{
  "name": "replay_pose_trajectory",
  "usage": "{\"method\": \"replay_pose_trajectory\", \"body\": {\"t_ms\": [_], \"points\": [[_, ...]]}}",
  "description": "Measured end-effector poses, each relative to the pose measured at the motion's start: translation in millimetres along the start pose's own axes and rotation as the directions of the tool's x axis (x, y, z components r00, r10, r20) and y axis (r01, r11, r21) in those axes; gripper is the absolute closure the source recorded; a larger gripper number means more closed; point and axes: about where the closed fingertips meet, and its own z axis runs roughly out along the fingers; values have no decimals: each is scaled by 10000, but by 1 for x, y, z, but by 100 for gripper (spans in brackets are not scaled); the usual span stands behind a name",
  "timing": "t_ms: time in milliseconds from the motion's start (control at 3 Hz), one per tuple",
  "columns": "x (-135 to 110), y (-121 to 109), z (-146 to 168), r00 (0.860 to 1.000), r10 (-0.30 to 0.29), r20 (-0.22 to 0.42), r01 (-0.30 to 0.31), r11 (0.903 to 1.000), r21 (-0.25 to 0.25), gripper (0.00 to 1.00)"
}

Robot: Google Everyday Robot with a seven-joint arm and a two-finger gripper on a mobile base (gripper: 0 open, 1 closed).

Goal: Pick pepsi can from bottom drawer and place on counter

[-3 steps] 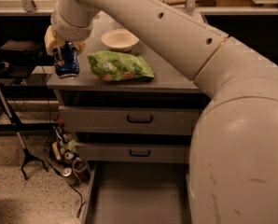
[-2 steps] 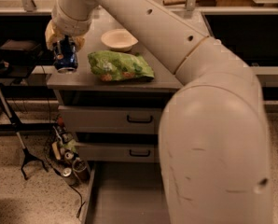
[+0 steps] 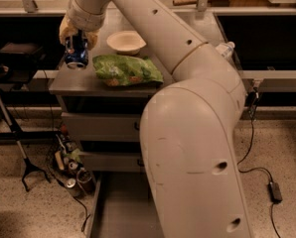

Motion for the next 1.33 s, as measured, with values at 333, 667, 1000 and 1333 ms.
{"method": "replay_pose_trajectory", "body": {"t_ms": [333, 667, 1000, 1333], "points": [[7, 7, 5, 9994, 323, 127, -323, 9995, -25, 85], [10, 11, 12, 9984, 519, 224, -518, 9986, -46, 61], [13, 13, 23, 9976, 659, 203, -657, 9978, -96, 38], [14, 15, 33, 9968, 787, 162, -784, 9967, -192, 15]]}}
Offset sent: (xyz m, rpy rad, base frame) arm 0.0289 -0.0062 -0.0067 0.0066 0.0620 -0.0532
